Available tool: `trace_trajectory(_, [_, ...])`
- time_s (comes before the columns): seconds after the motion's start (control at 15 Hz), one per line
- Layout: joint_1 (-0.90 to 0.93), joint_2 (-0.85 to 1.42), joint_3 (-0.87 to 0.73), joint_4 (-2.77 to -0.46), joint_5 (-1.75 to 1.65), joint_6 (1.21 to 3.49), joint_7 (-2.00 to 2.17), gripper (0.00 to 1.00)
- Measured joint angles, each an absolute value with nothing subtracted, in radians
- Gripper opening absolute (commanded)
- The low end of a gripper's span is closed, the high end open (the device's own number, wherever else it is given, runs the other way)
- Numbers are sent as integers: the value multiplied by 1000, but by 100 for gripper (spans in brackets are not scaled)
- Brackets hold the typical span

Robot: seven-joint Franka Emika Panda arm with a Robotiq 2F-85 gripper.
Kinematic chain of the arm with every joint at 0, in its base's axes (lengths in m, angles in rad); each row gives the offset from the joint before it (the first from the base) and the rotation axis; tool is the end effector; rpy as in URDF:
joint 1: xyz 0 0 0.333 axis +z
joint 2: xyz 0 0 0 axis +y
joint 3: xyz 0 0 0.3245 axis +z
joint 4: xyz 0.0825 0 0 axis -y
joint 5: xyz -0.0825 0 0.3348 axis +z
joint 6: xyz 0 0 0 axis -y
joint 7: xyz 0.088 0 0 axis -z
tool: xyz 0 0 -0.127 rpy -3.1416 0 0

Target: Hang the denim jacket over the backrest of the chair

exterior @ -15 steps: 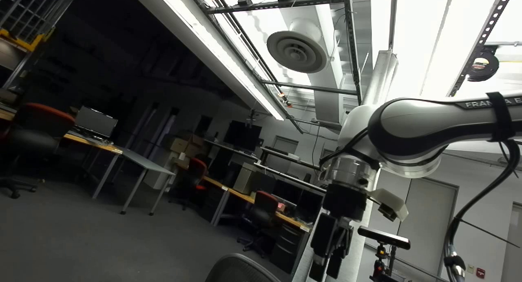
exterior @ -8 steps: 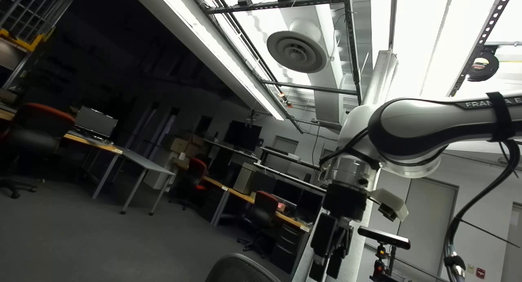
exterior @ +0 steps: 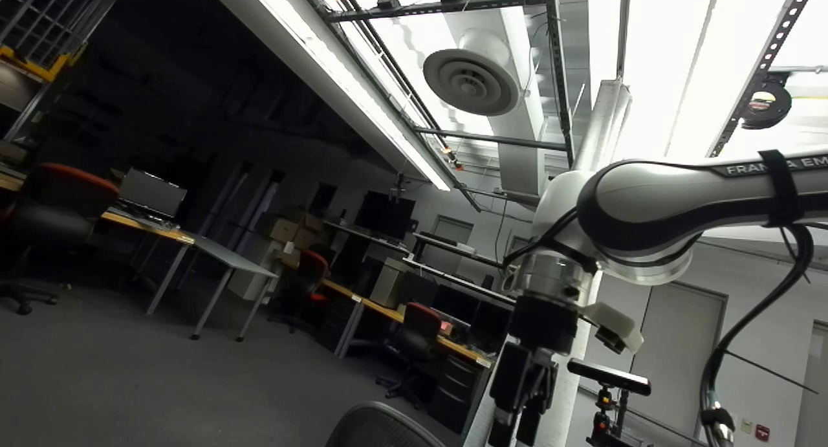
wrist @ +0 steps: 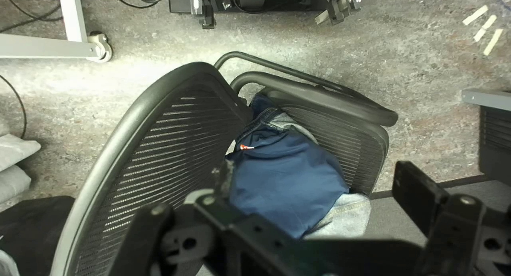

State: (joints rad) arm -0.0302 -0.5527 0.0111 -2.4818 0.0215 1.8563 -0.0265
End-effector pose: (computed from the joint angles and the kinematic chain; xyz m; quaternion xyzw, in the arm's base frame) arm 0.3209 -0.0037 0.4793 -0.9993 0.0006 0.0362 0.0081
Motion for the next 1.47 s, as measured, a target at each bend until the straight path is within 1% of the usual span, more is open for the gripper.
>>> trace_trajectory(0.33, [-32, -519, 1, -2471, 21, 1877, -25, 100])
trace_trajectory(0.93, [-68, -300, -6, -2355, -56, 2145, 50, 100])
trace_trajectory(1.47, [-68, -258, -19, -2311, -21, 2146, 64, 100])
